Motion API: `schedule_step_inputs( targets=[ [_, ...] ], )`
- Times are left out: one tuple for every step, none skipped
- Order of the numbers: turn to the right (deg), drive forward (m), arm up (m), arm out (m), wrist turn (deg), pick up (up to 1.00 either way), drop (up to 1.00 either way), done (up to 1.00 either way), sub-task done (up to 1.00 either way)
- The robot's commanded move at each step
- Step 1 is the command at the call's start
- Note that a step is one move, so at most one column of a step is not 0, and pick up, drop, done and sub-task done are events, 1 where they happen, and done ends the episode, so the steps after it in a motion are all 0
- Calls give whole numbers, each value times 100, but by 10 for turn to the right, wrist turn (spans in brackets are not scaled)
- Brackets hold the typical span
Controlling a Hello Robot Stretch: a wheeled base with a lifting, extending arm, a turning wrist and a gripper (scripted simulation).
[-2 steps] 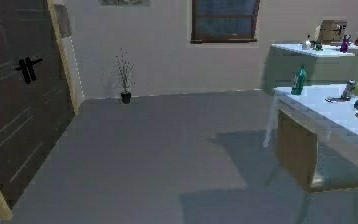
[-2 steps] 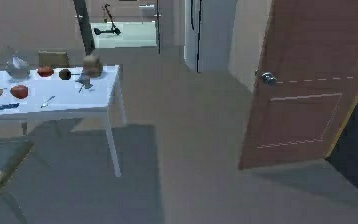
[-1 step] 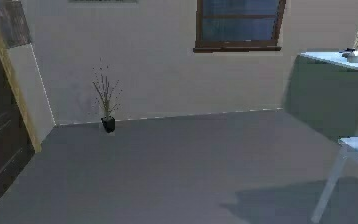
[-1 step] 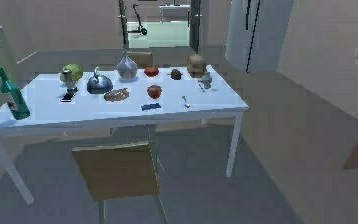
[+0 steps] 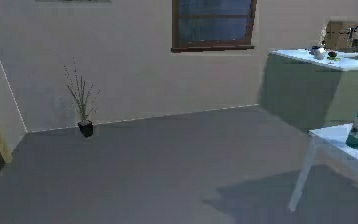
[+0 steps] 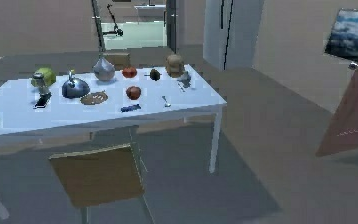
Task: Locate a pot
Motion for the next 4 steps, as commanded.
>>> schedule_step_inputs(
  targets=[
    [0, 60, 0, 0, 0, 0, 0, 0, 0],
    [240, 0, 0, 0, 0, 0, 0, 0, 0],
    [0, 25, 0, 0, 0, 0, 0, 0, 0],
    [450, 0, 0, 0, 0, 0, 0, 0, 0]
  ],
)
